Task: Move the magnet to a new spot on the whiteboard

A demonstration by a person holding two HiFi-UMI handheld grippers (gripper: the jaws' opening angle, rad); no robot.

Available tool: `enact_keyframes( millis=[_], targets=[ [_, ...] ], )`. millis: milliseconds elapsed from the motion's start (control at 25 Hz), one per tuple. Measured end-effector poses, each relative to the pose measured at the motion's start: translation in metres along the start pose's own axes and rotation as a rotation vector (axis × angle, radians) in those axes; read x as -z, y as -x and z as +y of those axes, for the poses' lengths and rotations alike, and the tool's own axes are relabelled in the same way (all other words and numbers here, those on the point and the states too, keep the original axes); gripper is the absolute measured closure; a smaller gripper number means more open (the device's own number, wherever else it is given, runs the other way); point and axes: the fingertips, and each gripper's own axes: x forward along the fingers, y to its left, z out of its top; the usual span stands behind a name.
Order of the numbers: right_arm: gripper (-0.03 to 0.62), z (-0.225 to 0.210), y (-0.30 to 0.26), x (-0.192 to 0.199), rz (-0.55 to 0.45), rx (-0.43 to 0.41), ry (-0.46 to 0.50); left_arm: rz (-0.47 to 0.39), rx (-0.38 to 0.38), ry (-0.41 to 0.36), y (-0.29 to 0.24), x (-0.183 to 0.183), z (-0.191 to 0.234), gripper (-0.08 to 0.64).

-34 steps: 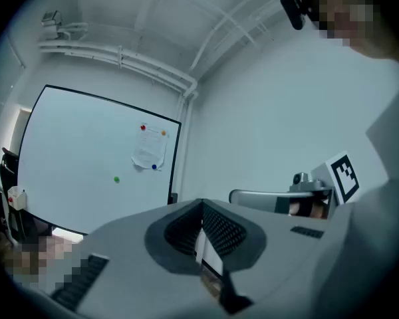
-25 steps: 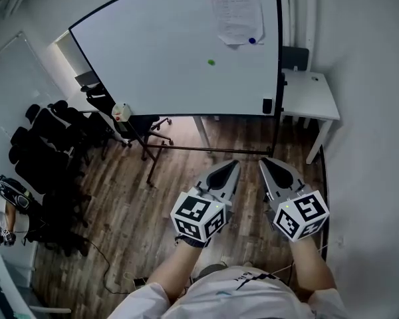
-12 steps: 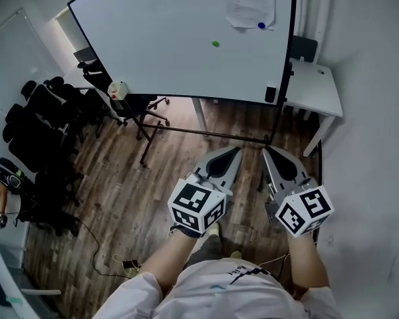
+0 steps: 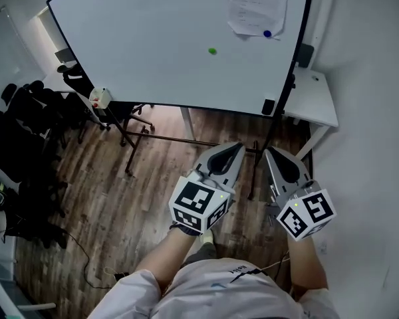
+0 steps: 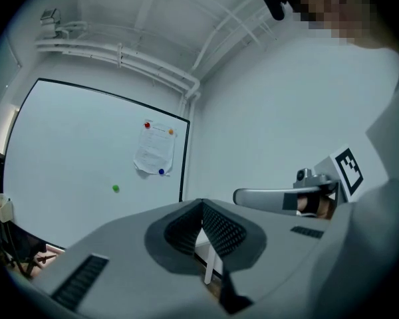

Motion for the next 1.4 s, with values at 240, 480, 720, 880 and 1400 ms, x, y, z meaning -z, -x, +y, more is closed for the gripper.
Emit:
enact_keyframes(
  millis=[240, 480, 720, 880, 1400],
  targets=[
    [0.578, -0.012, -0.074, -0.002, -0.005, 0.040, 0.016, -0.010, 0.050, -0.014, -0.038, -0.013, 0.067, 0.551],
    [0.578, -0.026, -0.128, 0.001, -0.006, 0.078, 0.030, -0.025, 0.080, -0.011, -0.064, -0.018, 0.118, 0.551],
    [0.578, -0.043, -0.157, -0.002, -0.002, 0.092, 0.042, -0.021, 0.106, 0.003, -0.088, -0.018, 0.140, 0.551],
    [0.578, -0.061, -0.172, -0.002, 0.002, 0.085, 0.044, -0.011, 0.114, 0.009, -0.109, -0.017, 0.150, 0.551],
    [0.577, -0.162, -0.240, -0.033, -0.057, 0.023, 0.069, -0.015, 0.049, -0.016, -0.210, -0.032, 0.183, 0.551]
  ],
)
